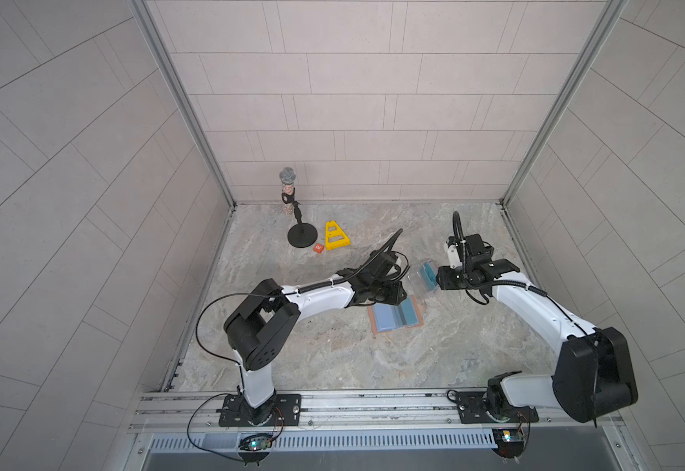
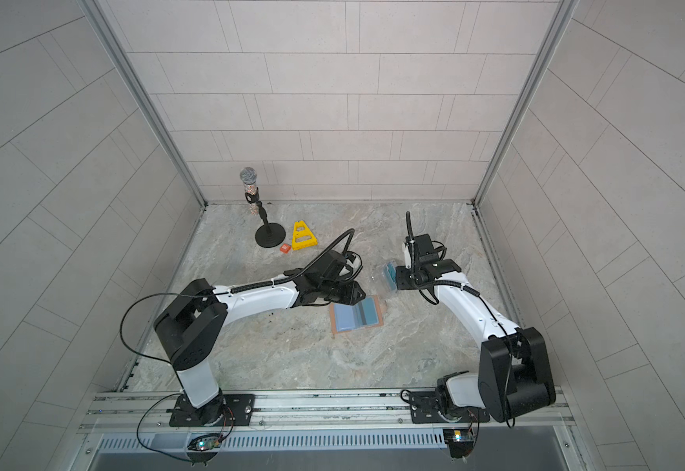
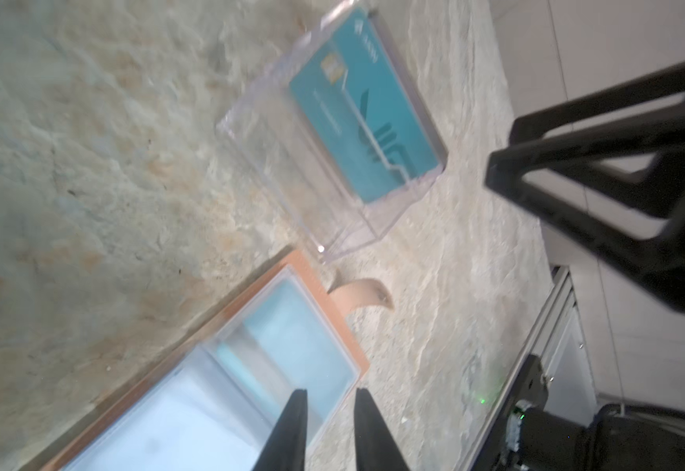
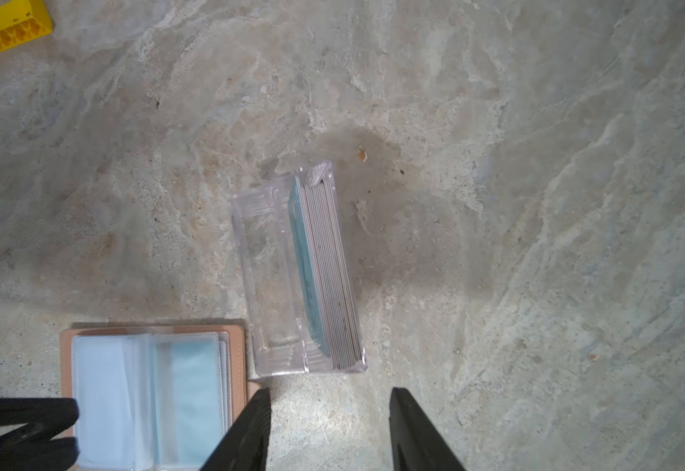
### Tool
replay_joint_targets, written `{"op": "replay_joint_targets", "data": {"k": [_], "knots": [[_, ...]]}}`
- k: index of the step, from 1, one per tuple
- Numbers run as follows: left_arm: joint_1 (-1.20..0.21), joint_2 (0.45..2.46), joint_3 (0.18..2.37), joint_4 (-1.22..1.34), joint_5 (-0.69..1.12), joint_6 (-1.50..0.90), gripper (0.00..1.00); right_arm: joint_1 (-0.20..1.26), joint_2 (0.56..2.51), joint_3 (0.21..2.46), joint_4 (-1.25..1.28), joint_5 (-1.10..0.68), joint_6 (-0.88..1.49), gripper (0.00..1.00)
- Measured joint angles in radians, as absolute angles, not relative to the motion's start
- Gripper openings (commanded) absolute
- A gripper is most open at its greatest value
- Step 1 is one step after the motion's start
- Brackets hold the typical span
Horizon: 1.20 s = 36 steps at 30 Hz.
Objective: Insert credit cards into a card holder
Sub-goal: Pick up the credit card from the storage box.
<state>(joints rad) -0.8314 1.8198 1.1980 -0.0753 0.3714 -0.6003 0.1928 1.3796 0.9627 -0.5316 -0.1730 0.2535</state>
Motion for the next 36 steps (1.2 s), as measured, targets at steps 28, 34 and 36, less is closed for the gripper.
{"op": "replay_joint_targets", "data": {"k": [28,34,36], "knots": [[-0.786,2.188,1.620,-0.188,0.393,-0.704,0.59,0.128,1.666,1.168,-0.612,-0.284,0.153,0.59],[-0.786,2.227,1.647,-0.194,0.400,-0.716,0.59,0.123,1.684,1.176,-0.614,-0.284,0.152,0.59],[-0.785,2.241,1.659,-0.193,0.401,-0.726,0.59,0.122,1.694,1.180,-0.615,-0.284,0.150,0.59]]}}
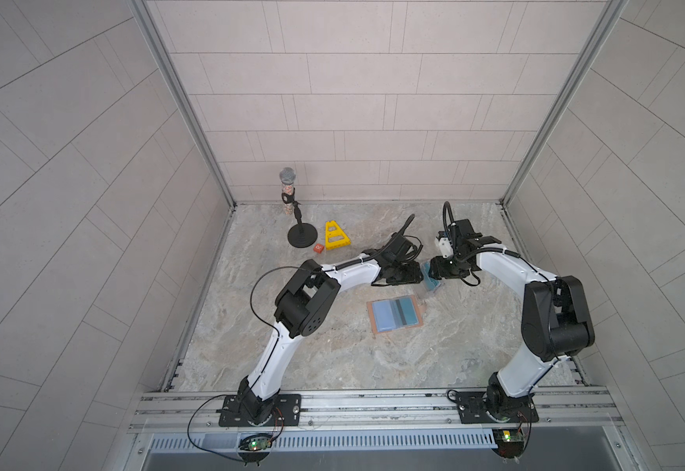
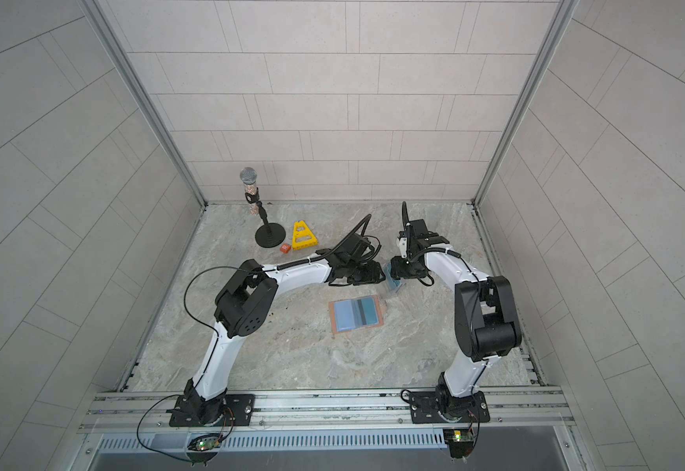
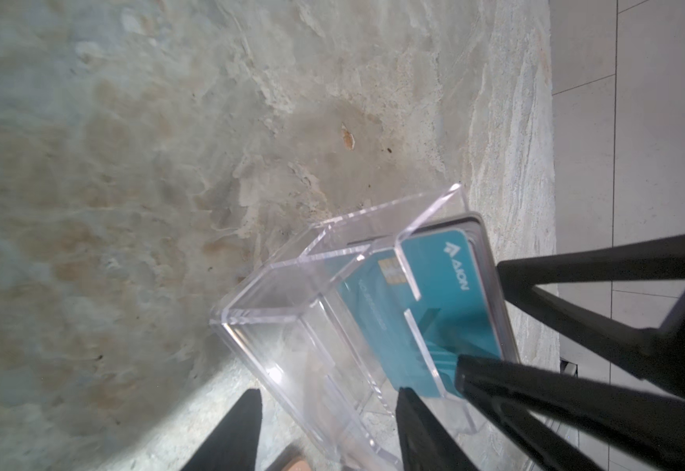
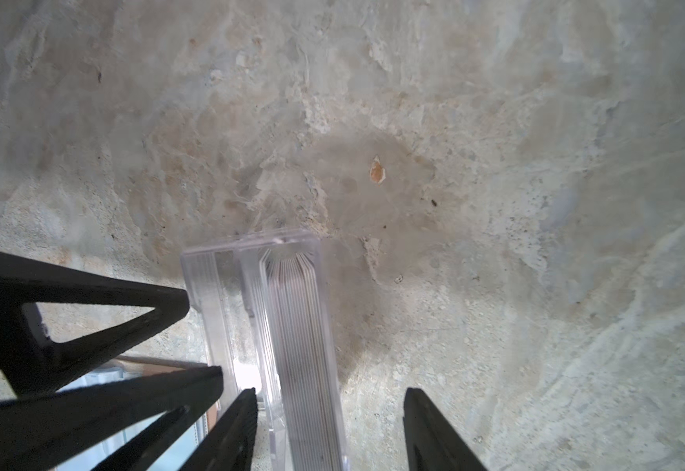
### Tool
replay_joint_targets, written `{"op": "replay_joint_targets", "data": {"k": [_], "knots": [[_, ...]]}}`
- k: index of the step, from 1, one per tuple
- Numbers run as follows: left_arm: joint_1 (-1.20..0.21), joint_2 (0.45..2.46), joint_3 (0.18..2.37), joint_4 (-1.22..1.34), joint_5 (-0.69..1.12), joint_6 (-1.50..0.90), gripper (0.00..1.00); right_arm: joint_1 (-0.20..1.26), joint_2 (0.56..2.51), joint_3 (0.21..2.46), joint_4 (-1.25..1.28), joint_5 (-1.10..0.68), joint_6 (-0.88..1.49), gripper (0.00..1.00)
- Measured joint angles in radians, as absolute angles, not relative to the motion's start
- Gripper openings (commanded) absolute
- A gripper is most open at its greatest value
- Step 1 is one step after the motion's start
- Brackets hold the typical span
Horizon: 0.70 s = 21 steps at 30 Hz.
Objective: Insert credit cards into a card holder
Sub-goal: Pick up the credit card from the storage box.
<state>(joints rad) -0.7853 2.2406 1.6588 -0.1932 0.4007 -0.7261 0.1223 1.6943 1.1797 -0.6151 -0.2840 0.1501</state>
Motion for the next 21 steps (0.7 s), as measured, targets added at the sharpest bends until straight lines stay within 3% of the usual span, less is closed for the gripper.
{"op": "replay_joint_targets", "data": {"k": [11,21], "knots": [[-0.779,2.292,1.701,-0.233,0.401,-0.735,0.57,0.117,1.727,1.196,-0.627,-0.274,0.141,0.58],[-0.776,2.292,1.701,-0.229,0.399,-0.738,0.48,0.120,1.739,1.213,-0.656,-0.243,0.130,0.54]]}}
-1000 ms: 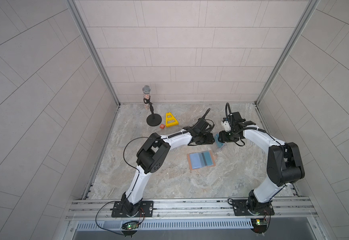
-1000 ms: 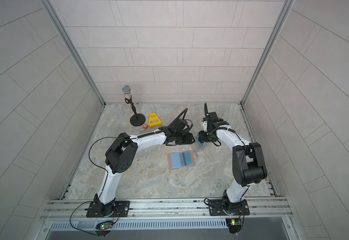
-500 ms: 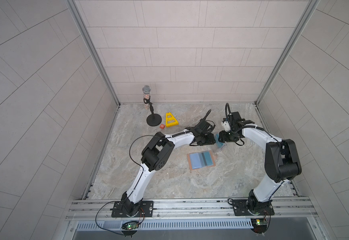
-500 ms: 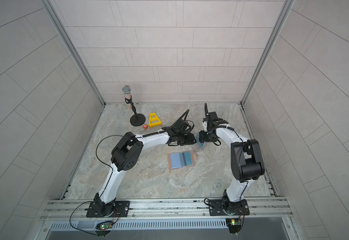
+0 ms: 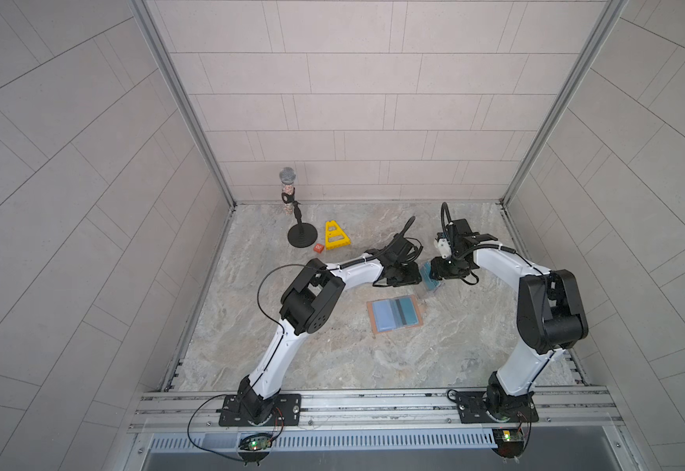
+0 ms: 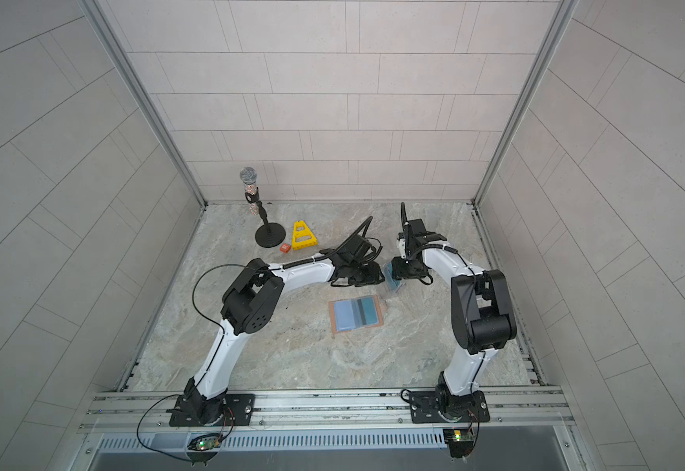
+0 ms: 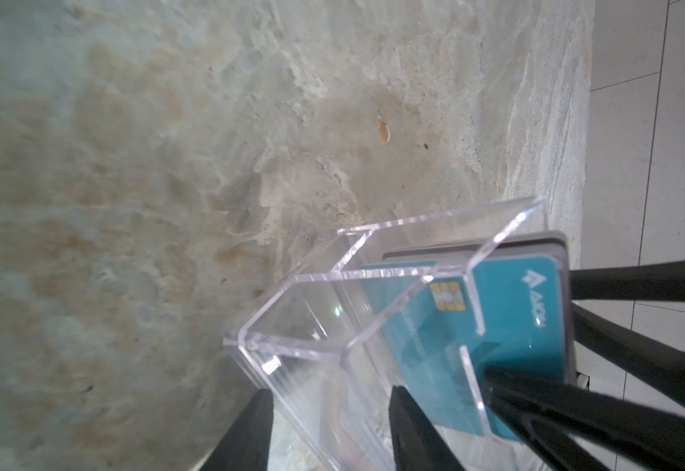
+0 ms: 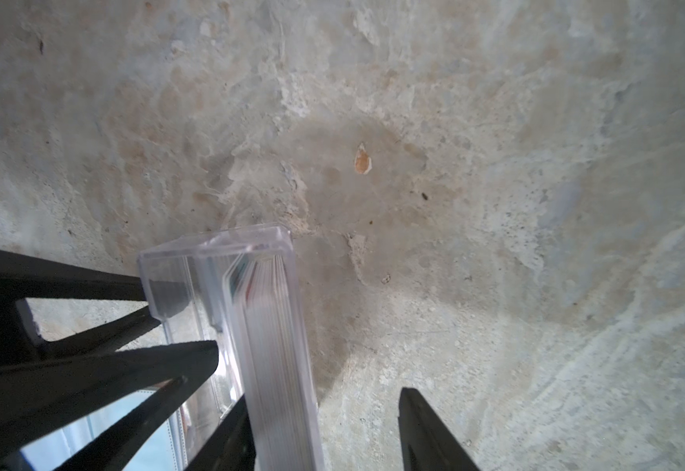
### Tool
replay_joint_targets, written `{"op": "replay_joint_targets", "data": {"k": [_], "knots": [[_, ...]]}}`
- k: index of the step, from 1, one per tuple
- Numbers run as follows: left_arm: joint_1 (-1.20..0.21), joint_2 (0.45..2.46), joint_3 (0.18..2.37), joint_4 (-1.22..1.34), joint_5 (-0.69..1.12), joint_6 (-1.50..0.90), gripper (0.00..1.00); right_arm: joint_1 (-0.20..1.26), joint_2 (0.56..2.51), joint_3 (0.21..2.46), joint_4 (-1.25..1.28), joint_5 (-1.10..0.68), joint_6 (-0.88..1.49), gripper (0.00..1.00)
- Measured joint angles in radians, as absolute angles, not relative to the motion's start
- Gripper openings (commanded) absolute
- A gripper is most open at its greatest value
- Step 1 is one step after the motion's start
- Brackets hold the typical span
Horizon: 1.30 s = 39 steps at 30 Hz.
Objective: Insert credit cards into a card holder
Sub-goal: Pick up the credit card from the storage box.
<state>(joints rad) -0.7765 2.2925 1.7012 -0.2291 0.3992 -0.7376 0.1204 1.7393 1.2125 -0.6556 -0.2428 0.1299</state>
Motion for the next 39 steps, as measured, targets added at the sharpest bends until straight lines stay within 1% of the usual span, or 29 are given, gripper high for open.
{"op": "replay_joint_targets", "data": {"k": [2,10,21,27,30,39], "knots": [[-0.776,2.292,1.701,-0.225,0.399,-0.735,0.47,0.122,1.739,1.214,-0.660,-0.237,0.130,0.53],[-0.774,2.292,1.695,-0.201,0.402,-0.728,0.40,0.126,1.739,1.219,-0.681,-0.229,0.127,0.50],[-0.771,2.291,1.682,-0.174,0.414,-0.726,0.39,0.126,1.716,1.234,-0.709,-0.219,0.128,0.45],[-0.770,2.291,1.681,-0.170,0.418,-0.725,0.39,0.126,1.706,1.241,-0.715,-0.218,0.128,0.41],[-0.770,2.290,1.678,-0.168,0.419,-0.725,0.39,0.127,1.705,1.243,-0.717,-0.221,0.127,0.38],[-0.765,2.289,1.676,-0.167,0.428,-0.725,0.39,0.132,1.705,1.245,-0.726,-0.224,0.122,0.44]]}}
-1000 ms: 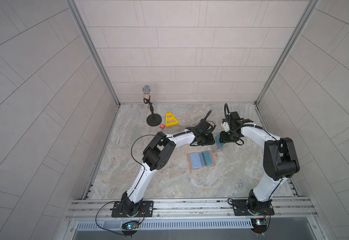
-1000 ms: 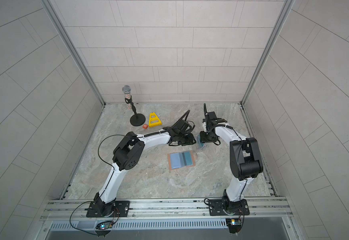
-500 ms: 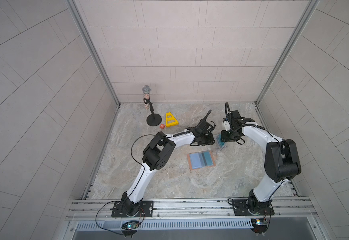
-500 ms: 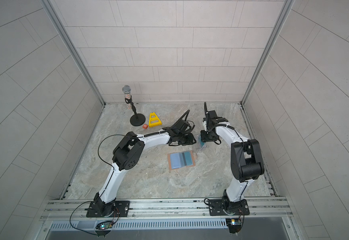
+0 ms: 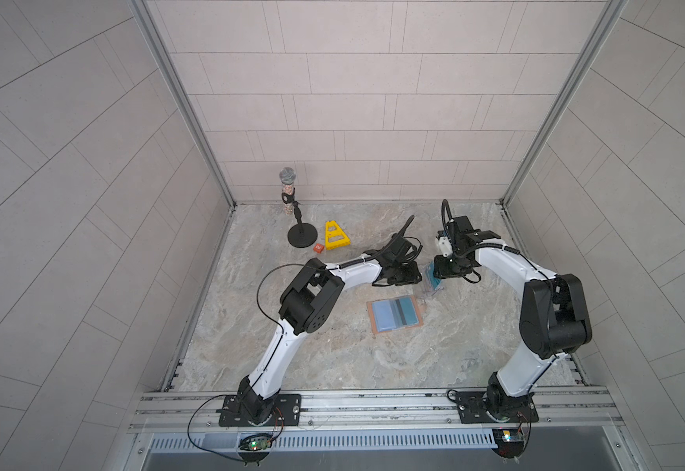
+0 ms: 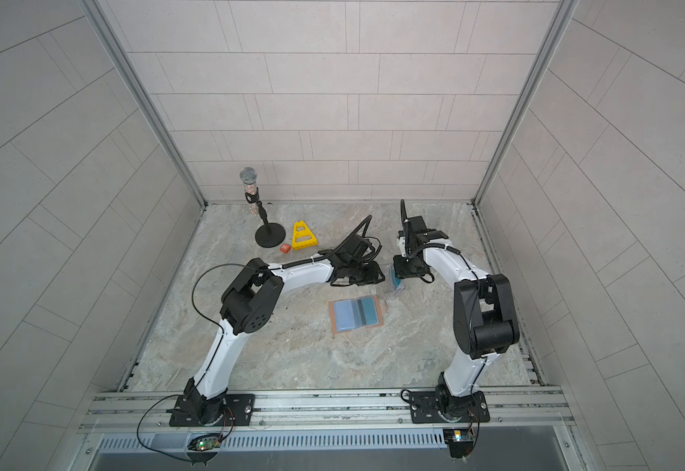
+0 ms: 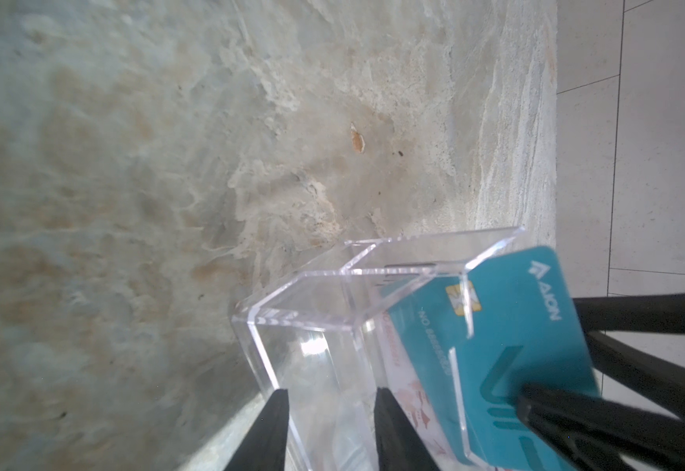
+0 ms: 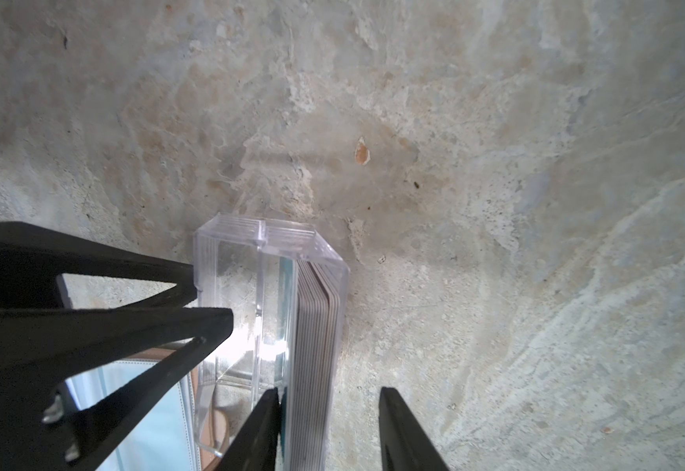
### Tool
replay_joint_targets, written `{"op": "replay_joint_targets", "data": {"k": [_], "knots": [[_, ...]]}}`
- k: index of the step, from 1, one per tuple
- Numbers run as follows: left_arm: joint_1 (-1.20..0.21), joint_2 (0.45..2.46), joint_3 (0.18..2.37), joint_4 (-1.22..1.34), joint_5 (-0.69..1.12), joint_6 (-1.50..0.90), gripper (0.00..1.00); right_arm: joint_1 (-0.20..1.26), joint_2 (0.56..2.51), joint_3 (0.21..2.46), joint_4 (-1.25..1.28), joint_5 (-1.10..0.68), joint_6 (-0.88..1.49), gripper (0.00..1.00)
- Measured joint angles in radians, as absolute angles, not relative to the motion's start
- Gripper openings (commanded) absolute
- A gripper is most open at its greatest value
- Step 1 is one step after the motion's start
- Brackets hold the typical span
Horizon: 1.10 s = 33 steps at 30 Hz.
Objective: Insert credit cards into a card holder
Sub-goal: Pick up the credit card from the storage box.
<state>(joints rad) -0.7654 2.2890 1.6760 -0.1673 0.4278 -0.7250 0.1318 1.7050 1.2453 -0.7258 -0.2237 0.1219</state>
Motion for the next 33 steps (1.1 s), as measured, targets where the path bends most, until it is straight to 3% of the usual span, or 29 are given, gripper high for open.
{"op": "replay_joint_targets", "data": {"k": [13,33], "knots": [[-0.763,2.287,1.670,-0.161,0.435,-0.726,0.39,0.151,1.738,1.278,-0.726,-0.189,0.131,0.58],[-0.759,2.287,1.666,-0.156,0.446,-0.727,0.39,0.185,1.786,1.290,-0.709,-0.120,0.159,0.47]]}}
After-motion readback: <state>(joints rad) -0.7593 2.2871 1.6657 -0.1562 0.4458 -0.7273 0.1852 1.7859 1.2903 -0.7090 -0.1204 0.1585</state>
